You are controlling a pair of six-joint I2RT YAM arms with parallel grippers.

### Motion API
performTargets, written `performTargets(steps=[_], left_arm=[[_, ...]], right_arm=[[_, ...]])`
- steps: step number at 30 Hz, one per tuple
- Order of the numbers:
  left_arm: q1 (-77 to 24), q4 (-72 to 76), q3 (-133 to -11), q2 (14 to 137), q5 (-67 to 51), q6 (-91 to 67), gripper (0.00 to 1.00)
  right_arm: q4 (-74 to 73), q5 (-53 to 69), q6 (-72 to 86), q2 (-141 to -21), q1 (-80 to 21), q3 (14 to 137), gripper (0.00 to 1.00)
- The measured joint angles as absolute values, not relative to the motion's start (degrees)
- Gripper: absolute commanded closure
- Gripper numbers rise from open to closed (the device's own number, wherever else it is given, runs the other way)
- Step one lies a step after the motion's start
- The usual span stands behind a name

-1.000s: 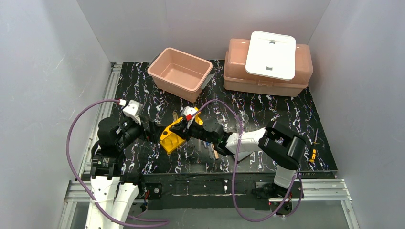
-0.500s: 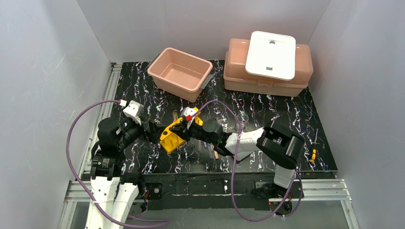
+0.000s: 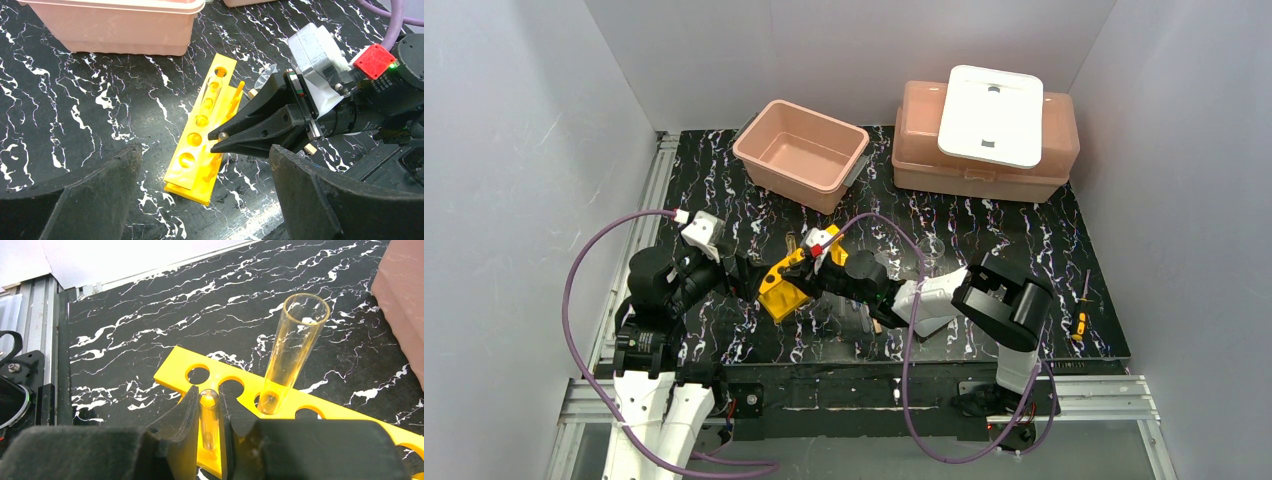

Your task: Organize the chemistry lab equipment

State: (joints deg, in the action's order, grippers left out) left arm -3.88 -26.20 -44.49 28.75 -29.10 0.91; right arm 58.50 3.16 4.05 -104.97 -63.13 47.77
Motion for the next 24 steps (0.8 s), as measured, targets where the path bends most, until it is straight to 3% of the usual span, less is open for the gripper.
performTargets(steps=[8,10,14,16,19,21,24], left_arm=[[-3.9,-26.2,-44.5,28.7,-29.1,0.9,0.02],[-3.9,-26.2,-44.5,28.7,-29.1,0.9,0.02],[-3.9,-26.2,-44.5,28.7,-29.1,0.9,0.02],[-3.9,-26.1,-44.5,28.8,-29.1,0.9,0.02],[-3.9,-25.9,-44.5,28.8,-29.1,0.9,0.02],[-3.9,-25.7,-44.5,28.8,-29.1,0.9,0.02],[-3.9,-25.7,-44.5,28.8,-29.1,0.9,0.02]], right_arm=[[58.5,3.2,4.1,-105.3,-63.1,47.8,0.97],[58.5,3.2,4.1,-105.3,-63.1,47.8,0.83],[58.5,3.2,4.2,-105.3,-63.1,47.8,0.69],[58.5,3.2,4.2,-105.3,-63.1,47.8,0.46],[58.4,3.0,3.9,-105.3,-63.2,47.3,0.27],[57.8,2.9,3.7,-105.1,-63.3,46.9,0.03],[56.7,2.0,2.7,-104.6,-63.7,46.7,0.02]])
